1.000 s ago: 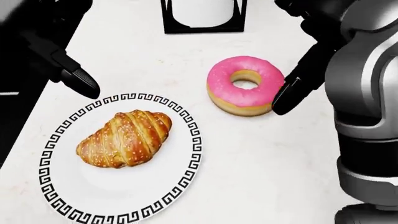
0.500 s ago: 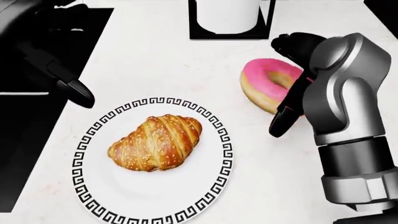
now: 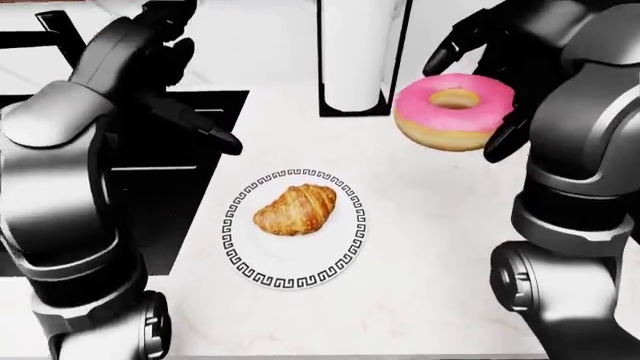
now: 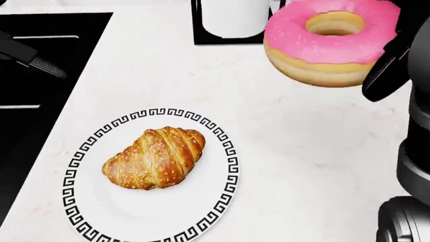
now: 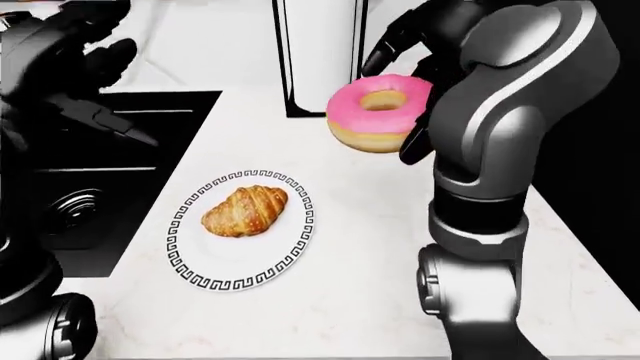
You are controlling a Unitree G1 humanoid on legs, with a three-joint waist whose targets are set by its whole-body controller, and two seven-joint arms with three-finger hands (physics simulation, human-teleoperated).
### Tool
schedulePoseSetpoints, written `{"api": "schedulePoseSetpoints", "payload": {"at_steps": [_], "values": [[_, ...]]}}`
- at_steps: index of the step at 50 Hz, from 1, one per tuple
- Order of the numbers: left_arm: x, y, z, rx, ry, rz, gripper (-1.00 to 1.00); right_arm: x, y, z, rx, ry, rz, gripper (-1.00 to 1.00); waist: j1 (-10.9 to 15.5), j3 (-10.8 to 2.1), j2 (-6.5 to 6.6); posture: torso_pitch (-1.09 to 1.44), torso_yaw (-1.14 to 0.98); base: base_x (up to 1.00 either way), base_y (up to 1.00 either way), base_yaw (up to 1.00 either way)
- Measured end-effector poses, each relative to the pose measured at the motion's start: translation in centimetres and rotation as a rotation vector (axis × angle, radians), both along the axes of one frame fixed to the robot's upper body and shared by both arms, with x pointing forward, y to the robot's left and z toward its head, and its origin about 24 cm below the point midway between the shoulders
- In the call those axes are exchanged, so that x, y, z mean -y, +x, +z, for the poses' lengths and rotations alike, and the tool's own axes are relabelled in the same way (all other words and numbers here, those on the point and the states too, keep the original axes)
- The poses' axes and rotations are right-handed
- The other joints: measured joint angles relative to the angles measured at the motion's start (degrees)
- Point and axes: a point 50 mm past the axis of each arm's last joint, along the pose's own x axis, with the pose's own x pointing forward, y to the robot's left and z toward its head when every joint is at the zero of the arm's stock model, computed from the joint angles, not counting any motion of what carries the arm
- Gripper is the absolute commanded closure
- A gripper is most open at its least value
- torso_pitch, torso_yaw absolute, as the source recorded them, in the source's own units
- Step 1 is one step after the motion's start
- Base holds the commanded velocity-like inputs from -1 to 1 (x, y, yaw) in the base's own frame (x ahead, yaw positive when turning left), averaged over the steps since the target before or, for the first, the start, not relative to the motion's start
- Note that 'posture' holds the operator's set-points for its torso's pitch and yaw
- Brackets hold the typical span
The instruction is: Place the pastries on the plates.
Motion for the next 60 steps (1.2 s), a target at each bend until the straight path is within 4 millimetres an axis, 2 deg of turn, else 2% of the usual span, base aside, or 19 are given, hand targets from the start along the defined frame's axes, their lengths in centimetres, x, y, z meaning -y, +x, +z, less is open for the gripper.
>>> {"api": "schedulePoseSetpoints", "payload": {"at_steps": [3,8,14,17,18,19,22,26,27,28,31,35,38,40,44,48,56,57,60], "values": [[-0.1,-1.2,1.2,0.05,-0.032,0.017,-1.0,-0.2,0.0,0.0,0.018,0.04,0.002,1.0,0.2,-0.42,-0.2,0.0,0.0,-0.72,0.1,0.0],[1.1,-1.6,1.6,0.084,-0.047,0.026,-1.0,0.5,0.4,-0.5,0.062,0.132,-0.044,1.0,0.8,-0.44,-1.77,0.0,0.0,-0.74,0.16,0.0],[1.5,-0.1,0.1,0.02,-0.081,0.038,-1.0,0.0,0.9,-0.6,0.136,0.186,-0.051,1.0,1.4,0.76,-0.75,0.0,0.0,-0.75,0.37,0.0],[1.0,-0.2,0.3,0.032,-0.081,0.051,-1.0,0.0,0.9,-0.2,0.169,0.198,-0.059,1.0,1.9,1.02,2.11,0.0,0.0,-0.69,0.47,0.0],[0.7,-0.3,0.3,0.038,-0.085,0.062,-1.0,-0.2,0.9,-0.2,0.181,0.201,-0.055,1.0,2.1,1.17,2.02,0.0,0.0,-0.32,0.57,0.0],[0.3,-0.3,0.2,0.034,-0.092,0.077,-1.0,-0.5,0.9,-0.6,0.177,0.199,-0.045,1.0,2.3,1.66,1.43,0.0,0.0,-0.3,0.57,0.0],[-0.1,-0.5,0.2,0.039,-0.099,0.105,-1.0,-0.9,1.1,-1.2,0.154,0.2,-0.017,1.0,1.1,1.29,0.8,0.0,0.0,-0.26,0.6,0.0],[0.3,-1.0,0.8,0.089,-0.101,0.08,-1.0,-0.5,0.4,-0.2,0.219,0.224,-0.032,1.0,-1.0,2.63,-2.19,0.0,0.0,-0.02,0.62,0.0],[0.2,-0.9,0.9,0.094,-0.106,0.08,-1.0,-0.6,0.2,0.0,0.24,0.226,-0.035,1.0,-1.3,2.35,-3.74,0.0,0.0,0.0,0.65,0.0],[0.2,-0.8,0.6,0.089,-0.114,0.08,-1.0,-0.5,0.0,0.0,0.25,0.229,-0.039,1.0,-2.0,2.02,-4.27,0.0,0.0,0.0,0.66,0.0],[0.0,0.2,-1.2,0.044,-0.121,0.096,-1.0,-0.5,-0.1,-0.2,0.265,0.262,-0.041,1.0,-1.2,0.52,-4.16,0.0,0.0,0.0,0.64,0.0],[-0.3,1.5,-2.9,0.057,-0.164,0.127,-1.0,-1.1,0.4,-0.4,0.298,0.297,-0.028,1.0,-1.2,1.28,-1.77,0.0,0.0,0.0,0.64,0.0],[0.2,2.0,-3.8,0.063,-0.193,0.109,-1.0,-1.1,0.9,-0.9,0.307,0.327,-0.035,1.0,-2.0,2.34,1.15,0.0,0.0,0.0,0.65,0.0],[0.0,1.8,-3.2,0.078,-0.209,0.105,-1.0,-1.4,1.2,-1.2,0.309,0.341,-0.033,1.0,-2.0,1.82,4.06,0.0,0.0,0.0,0.65,0.0],[-1.6,0.6,-1.5,0.156,-0.241,0.156,-1.0,-3.2,1.8,-2.7,0.259,0.345,0.032,1.0,-0.6,1.98,3.52,0.0,0.0,0.0,0.64,0.0],[-1.4,-0.2,-0.2,0.218,-0.232,0.142,-1.0,-2.8,1.8,-2.6,0.271,0.366,0.024,1.0,-0.8,1.85,0.95,0.0,0.0,0.0,0.64,0.0],[-1.5,0.1,-0.7,0.178,-0.244,0.126,-1.0,-2.6,1.5,-2.3,0.303,0.396,0.012,1.0,-1.5,1.54,-2.06,0.0,0.0,0.0,0.64,0.0],[-1.3,0.1,-1.0,0.171,-0.247,0.119,-1.0,-2.5,1.6,-2.5,0.295,0.401,0.006,1.0,-2.0,1.84,-1.64,0.0,0.0,0.0,0.66,0.0],[-1.1,0.3,-1.9,0.124,-0.244,0.099,-1.0,-2.1,2.0,-3.6,0.252,0.417,-0.024,1.0,-1.3,0.54,-2.78,0.0,0.0,0.0,0.65,0.0]]}}
